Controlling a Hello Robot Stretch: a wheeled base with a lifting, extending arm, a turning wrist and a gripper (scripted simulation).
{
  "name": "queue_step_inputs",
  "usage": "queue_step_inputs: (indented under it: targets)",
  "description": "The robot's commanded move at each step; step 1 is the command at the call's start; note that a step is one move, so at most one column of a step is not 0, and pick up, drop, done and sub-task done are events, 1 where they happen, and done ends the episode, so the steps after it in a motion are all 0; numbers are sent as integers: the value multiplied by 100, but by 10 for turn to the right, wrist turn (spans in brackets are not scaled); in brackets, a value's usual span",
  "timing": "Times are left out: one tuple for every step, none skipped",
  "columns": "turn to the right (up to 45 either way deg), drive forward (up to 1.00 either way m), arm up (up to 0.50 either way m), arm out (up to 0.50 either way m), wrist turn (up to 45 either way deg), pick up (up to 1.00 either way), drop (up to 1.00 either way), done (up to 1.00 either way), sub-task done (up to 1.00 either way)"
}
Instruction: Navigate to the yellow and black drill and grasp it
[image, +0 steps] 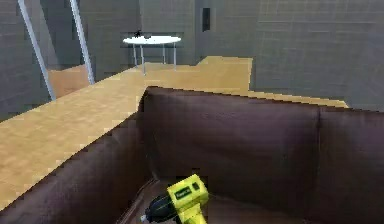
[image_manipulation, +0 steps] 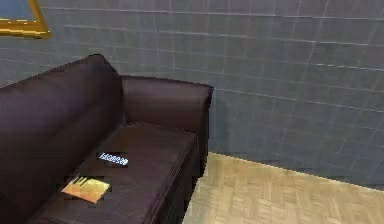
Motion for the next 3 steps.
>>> queue_step_inputs:
  targets:
    - [-450, 0, 0, 0, 0, 0, 0, 0, 0]
    - [-360, 0, 0, 0, 0, 0, 0, 0, 0]
    - [0, 0, 50, 0, 0, 0, 0, 0, 0]
